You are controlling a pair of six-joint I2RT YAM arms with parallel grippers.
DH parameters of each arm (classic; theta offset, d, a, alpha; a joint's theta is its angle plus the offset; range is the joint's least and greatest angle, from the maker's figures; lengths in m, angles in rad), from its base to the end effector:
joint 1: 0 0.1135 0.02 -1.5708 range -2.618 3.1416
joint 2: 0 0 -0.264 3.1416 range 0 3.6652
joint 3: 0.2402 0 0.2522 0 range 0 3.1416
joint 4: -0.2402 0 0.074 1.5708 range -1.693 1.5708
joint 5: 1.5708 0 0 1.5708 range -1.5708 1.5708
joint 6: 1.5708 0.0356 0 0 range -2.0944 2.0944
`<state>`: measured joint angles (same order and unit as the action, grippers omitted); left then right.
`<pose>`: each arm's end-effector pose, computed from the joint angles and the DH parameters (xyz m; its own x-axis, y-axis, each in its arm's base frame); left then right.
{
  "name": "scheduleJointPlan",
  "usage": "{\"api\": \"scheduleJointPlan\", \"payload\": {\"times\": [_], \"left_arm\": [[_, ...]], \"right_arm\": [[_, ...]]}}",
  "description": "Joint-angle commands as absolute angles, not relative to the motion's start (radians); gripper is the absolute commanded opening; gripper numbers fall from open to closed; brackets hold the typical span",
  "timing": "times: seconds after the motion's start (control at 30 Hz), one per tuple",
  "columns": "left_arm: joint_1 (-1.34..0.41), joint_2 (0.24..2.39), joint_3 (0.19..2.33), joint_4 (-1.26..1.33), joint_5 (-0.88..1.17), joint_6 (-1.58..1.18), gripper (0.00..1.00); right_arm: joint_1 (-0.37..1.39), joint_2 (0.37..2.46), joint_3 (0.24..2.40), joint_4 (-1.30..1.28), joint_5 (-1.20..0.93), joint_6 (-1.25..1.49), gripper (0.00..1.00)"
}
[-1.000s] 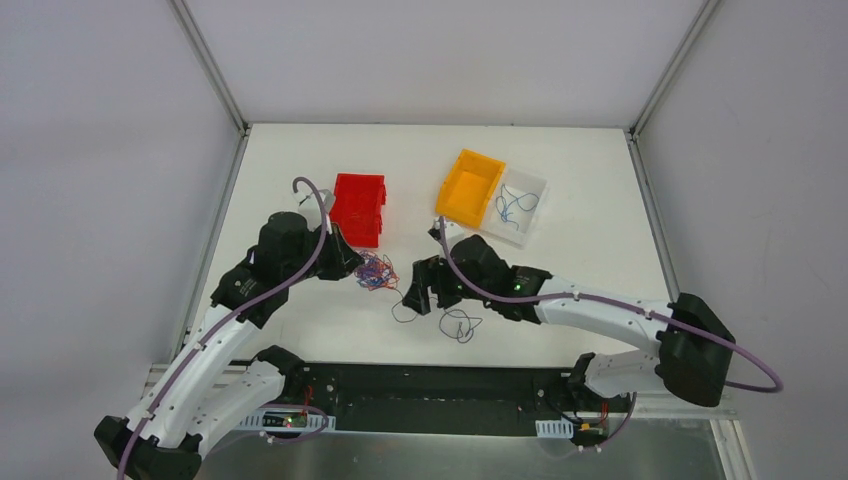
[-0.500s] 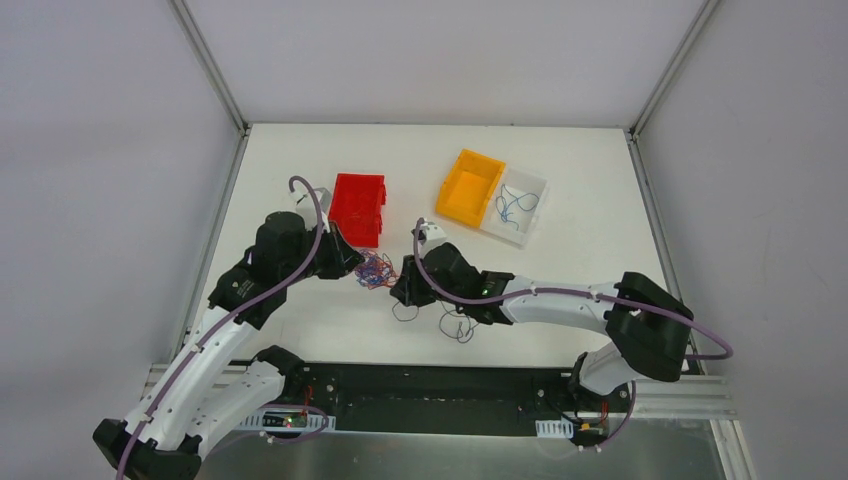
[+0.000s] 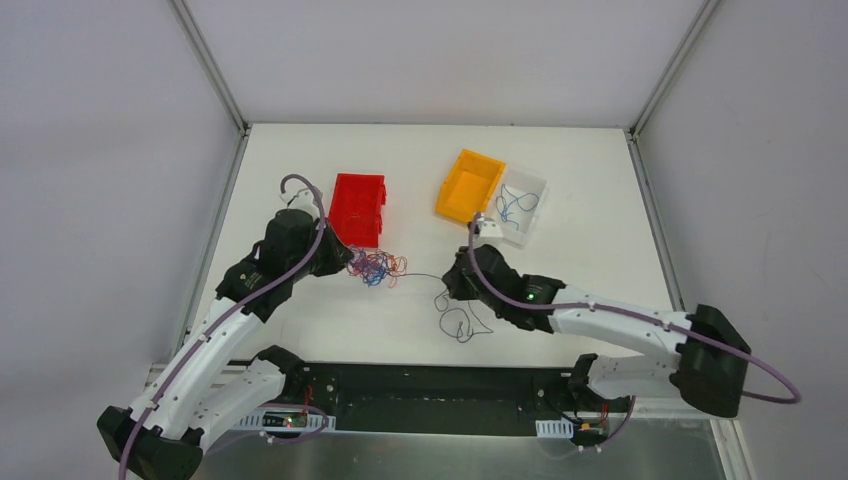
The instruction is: Untangle the cables
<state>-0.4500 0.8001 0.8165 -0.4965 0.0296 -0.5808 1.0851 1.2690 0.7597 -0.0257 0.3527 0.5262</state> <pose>0.1591 -0.0780 0.3163 -0.5992 -0.3196 -0.7340 0.1551 0.8532 -0.4981 0.1402 0.2393 0.2438 -0.5530 -0.0379 -0.8323 -0.4781 0.8325 0.2798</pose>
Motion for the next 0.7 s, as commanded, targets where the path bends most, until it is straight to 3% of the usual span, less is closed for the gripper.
{"api": "scheduleJointPlan", "payload": {"times": [0.0,0.2,0.37,0.4,0.43,0.5,0.53,0.6,0.67], "left_arm": [[-0.443,0.79,0.863,-0.564,-0.163,-0.589,0.0],[-0.442,0.785,0.882,-0.644,-0.302,-0.57,0.0],[-0.442,0.791,0.88,-0.677,-0.319,-0.594,0.0],[-0.442,0.788,0.875,-0.661,-0.28,-0.592,0.0],[-0.442,0.785,0.866,-0.634,-0.222,-0.58,0.0],[-0.442,0.779,0.854,-0.589,-0.13,-0.56,0.0],[-0.442,0.776,0.854,-0.578,-0.112,-0.557,0.0],[-0.442,0.768,0.858,-0.575,-0.109,-0.549,0.0],[-0.442,0.75,0.863,-0.575,-0.124,-0.543,0.0]], "right_arm": [[1.028,1.081,0.695,-0.224,0.491,0.571,0.0],[0.823,0.863,0.685,-0.566,0.63,0.63,0.0],[0.625,0.766,0.695,-0.644,0.531,0.548,0.0],[0.621,0.75,0.687,-0.601,0.455,0.508,0.05],[0.621,0.739,0.674,-0.555,0.366,0.477,0.19],[0.621,0.736,0.651,-0.444,0.172,0.441,0.62],[0.621,0.75,0.643,-0.388,0.087,0.437,0.76],[0.638,0.812,0.653,-0.316,-0.026,0.431,0.86],[0.693,0.888,0.687,-0.269,-0.05,0.407,0.89]]}}
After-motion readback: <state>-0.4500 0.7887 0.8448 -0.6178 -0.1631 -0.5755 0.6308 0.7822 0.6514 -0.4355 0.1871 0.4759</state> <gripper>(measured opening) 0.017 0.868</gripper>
